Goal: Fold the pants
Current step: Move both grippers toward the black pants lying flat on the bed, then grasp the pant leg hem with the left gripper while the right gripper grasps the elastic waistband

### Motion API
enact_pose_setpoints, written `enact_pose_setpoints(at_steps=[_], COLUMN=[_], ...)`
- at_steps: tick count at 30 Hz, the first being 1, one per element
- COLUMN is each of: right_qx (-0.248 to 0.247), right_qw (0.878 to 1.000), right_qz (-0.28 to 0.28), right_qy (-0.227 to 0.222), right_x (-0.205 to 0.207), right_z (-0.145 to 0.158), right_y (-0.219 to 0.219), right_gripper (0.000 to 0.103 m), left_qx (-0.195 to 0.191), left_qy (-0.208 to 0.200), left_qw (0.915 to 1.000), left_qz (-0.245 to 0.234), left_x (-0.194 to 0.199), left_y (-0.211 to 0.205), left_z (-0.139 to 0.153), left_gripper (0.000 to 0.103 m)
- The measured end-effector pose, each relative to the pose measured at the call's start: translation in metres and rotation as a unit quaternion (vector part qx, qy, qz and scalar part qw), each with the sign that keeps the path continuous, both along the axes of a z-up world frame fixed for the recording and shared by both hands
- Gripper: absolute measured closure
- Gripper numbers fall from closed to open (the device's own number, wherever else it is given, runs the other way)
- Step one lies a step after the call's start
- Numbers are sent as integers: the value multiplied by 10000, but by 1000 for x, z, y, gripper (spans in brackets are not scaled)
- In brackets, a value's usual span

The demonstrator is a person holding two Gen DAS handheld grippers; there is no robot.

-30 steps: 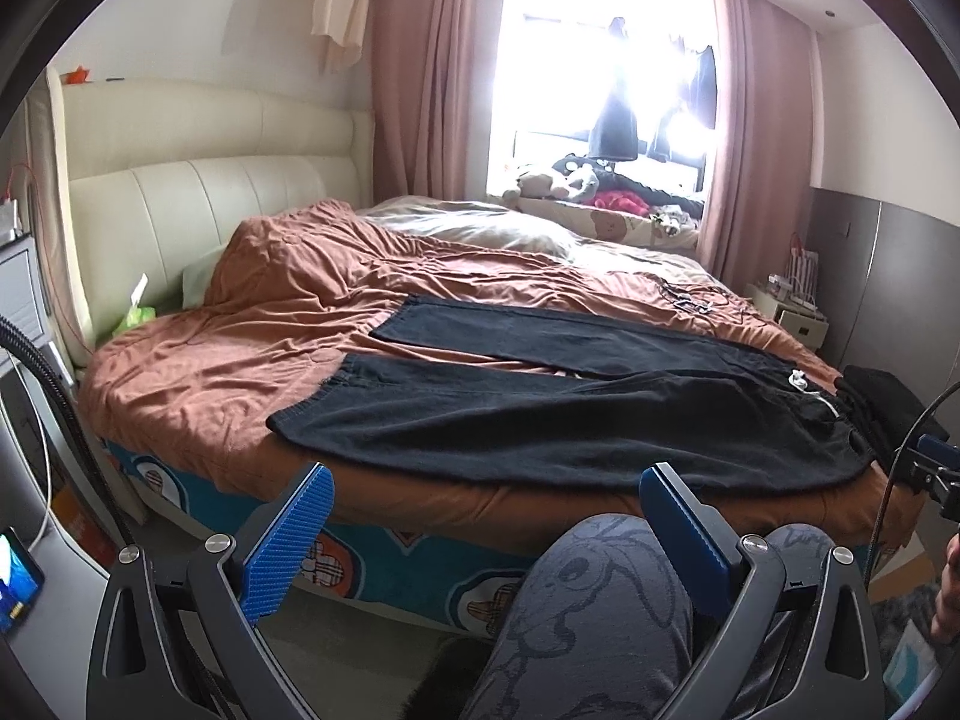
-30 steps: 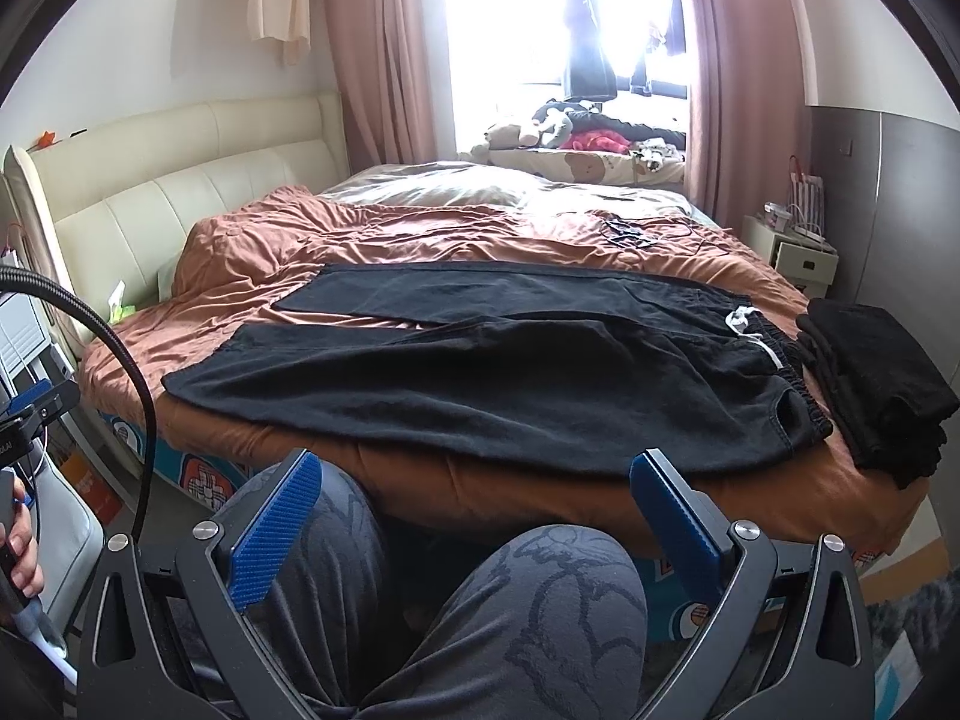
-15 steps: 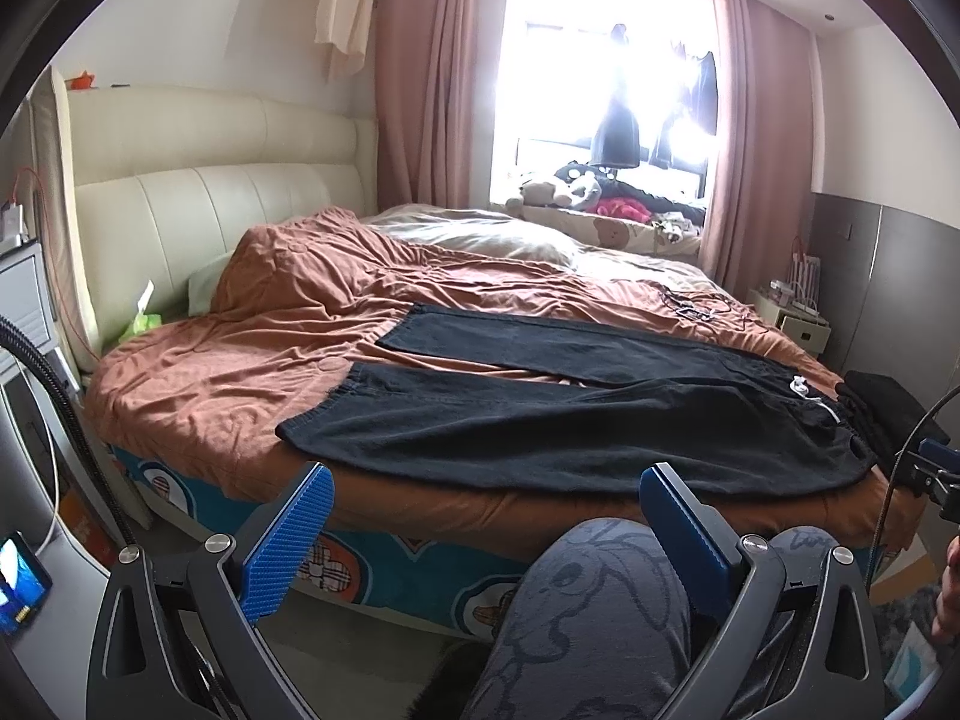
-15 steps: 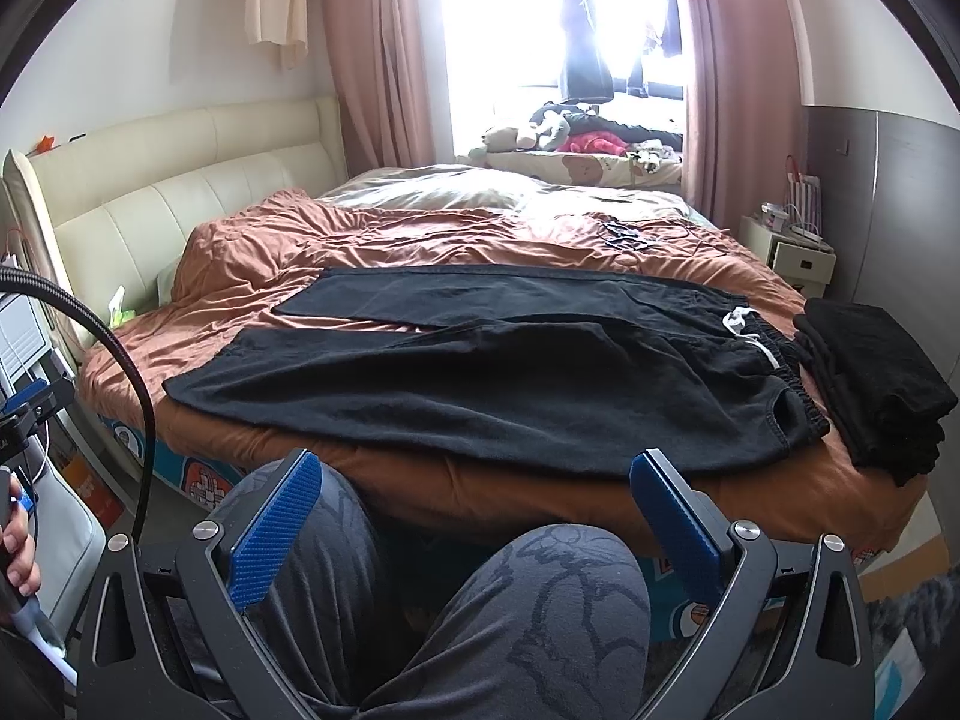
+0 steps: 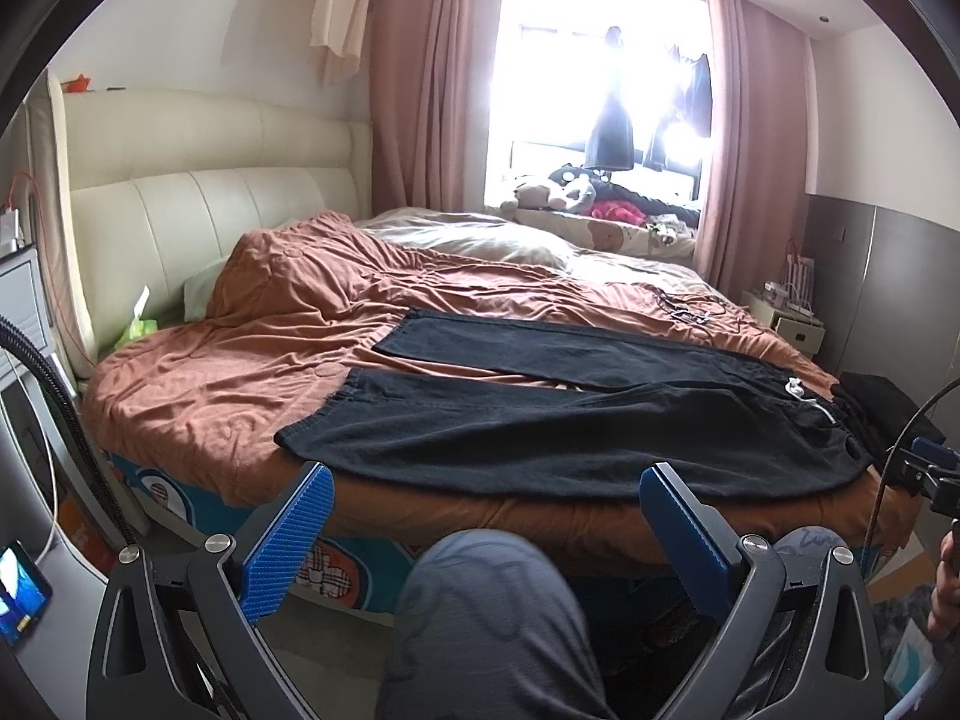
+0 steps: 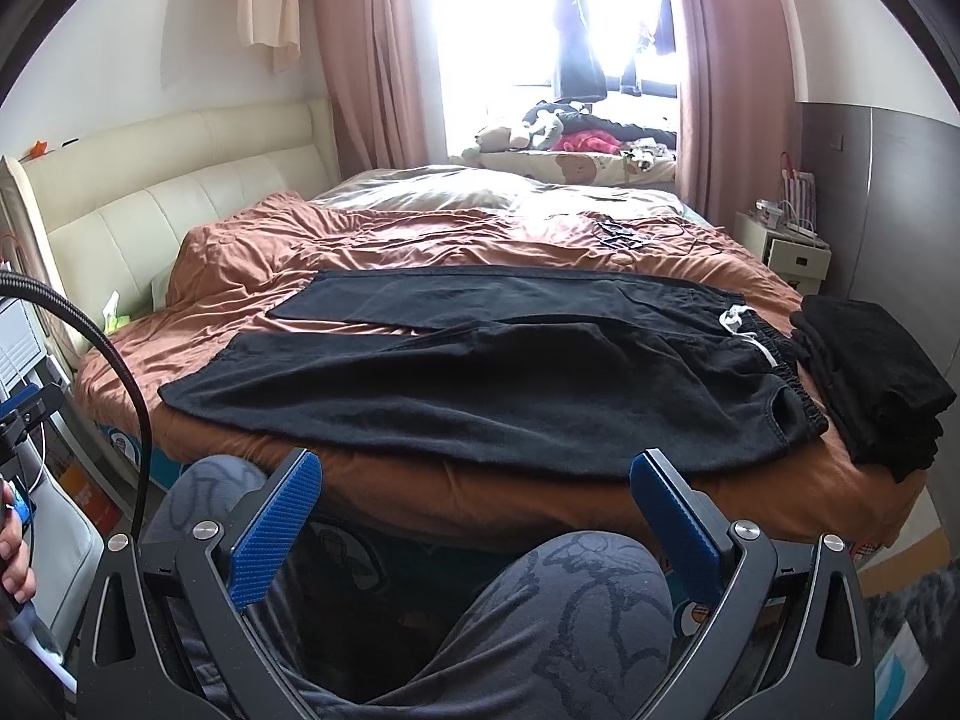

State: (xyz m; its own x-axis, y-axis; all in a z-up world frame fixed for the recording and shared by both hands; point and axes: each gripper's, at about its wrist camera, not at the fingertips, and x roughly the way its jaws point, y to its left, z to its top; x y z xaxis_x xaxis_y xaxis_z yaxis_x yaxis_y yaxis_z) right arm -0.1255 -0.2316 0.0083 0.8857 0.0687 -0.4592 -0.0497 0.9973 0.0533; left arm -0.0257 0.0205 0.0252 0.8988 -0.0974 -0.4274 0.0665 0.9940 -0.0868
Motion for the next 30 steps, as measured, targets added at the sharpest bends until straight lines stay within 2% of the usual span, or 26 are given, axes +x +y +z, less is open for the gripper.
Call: enact_pose_setpoints(at_steps=[16, 30], right_qx=[49, 112], right_qw=[9993, 9953], right_qz=[-261, -688], right_qy=[249, 676], right_x=[45, 101], right_z=[0, -5], right_y=[-11, -30], right_gripper=[0, 0], left_qx=[-57, -210], left_qy=[349, 773], left_qw=[9994, 9962], left_qz=[21, 346], left_x=[51, 114], left_y=[15, 34], left_z=[-11, -39], left_gripper=[0, 0])
